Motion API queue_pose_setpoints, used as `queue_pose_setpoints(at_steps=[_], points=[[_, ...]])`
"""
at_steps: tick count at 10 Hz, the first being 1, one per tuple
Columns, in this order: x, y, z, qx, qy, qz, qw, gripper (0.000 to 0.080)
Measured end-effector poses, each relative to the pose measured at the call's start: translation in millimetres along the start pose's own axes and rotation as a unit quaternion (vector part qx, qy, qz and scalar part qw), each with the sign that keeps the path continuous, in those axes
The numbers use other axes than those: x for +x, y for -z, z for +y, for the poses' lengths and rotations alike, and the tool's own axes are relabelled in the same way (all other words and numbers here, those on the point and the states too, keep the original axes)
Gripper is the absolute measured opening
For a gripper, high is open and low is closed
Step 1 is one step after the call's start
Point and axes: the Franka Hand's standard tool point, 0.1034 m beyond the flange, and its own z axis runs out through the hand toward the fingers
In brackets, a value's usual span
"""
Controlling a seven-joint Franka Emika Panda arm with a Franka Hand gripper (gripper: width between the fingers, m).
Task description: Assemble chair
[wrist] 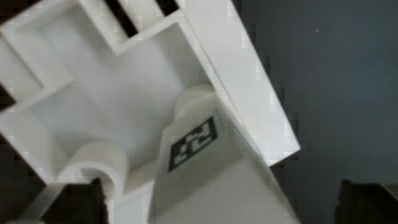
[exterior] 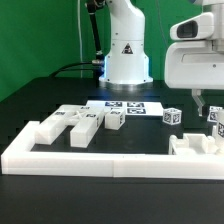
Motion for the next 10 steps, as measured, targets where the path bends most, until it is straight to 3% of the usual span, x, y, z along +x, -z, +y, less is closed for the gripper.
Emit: queue_pose_setpoints(at_steps=[3, 4, 6, 8, 9, 10], points=[[2.1, 3.7, 1.0, -0.022, 0.169, 0.000, 0.985, 0.0649], [4.7, 6.3, 1.9, -0.026, 0.233, 0.004, 0.972, 0.0649], [5.3, 5.6, 4.0, -0.026, 0.250, 0.002, 0.968, 0.0649], [5.3, 5.5, 4.1, -0.026, 0.249, 0.002, 0.968, 0.0376], [5.4, 5.4, 4.0, -0.026, 0.234, 0.003, 0.972, 0.0284], [5.4, 5.5, 4.0, -0.026, 0.230, 0.003, 0.973, 0.0284]])
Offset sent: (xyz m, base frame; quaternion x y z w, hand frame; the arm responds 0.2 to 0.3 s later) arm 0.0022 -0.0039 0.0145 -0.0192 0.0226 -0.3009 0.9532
